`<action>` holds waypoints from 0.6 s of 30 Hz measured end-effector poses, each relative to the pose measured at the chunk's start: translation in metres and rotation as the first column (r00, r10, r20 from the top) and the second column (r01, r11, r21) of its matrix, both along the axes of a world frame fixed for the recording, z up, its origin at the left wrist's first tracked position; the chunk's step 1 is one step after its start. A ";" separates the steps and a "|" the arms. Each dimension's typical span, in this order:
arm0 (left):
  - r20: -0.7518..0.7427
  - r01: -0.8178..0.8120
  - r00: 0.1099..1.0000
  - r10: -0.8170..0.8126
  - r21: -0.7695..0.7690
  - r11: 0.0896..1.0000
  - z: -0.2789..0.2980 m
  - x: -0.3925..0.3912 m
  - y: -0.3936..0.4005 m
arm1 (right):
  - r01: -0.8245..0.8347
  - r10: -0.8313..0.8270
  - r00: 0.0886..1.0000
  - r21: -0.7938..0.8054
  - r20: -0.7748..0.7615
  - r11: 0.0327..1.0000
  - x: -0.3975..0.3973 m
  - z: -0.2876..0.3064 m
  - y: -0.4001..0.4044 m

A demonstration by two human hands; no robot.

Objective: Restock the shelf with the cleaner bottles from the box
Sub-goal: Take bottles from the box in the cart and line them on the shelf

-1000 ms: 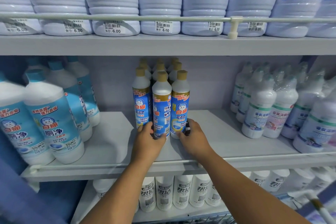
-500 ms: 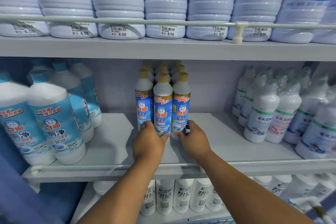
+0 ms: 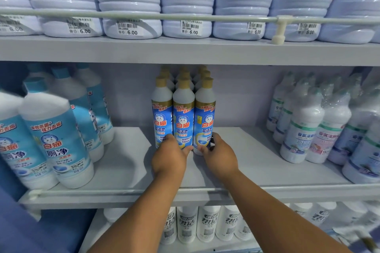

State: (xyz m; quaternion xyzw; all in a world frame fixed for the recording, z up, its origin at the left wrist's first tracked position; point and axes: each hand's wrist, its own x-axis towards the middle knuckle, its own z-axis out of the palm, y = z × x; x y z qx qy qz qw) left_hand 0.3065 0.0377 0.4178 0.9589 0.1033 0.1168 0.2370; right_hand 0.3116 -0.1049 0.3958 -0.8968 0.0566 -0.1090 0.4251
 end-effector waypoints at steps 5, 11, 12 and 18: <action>0.003 -0.002 1.000 0.002 0.047 0.999 -0.001 0.004 -0.004 | -0.020 0.019 0.999 0.009 0.042 1.000 0.000 -0.004 0.001; 0.073 0.019 0.997 -0.025 0.085 0.996 0.004 0.001 0.016 | -0.010 0.007 0.998 0.040 0.061 0.999 0.001 -0.007 0.000; 0.160 0.012 0.987 -0.019 0.044 0.999 0.005 -0.001 0.025 | -0.012 0.008 0.998 0.050 0.065 0.999 0.001 -0.007 -0.001; 0.261 0.192 0.963 -0.063 -0.505 0.841 -0.016 0.021 0.078 | -0.033 0.026 0.994 0.068 0.103 0.997 0.003 -0.010 0.002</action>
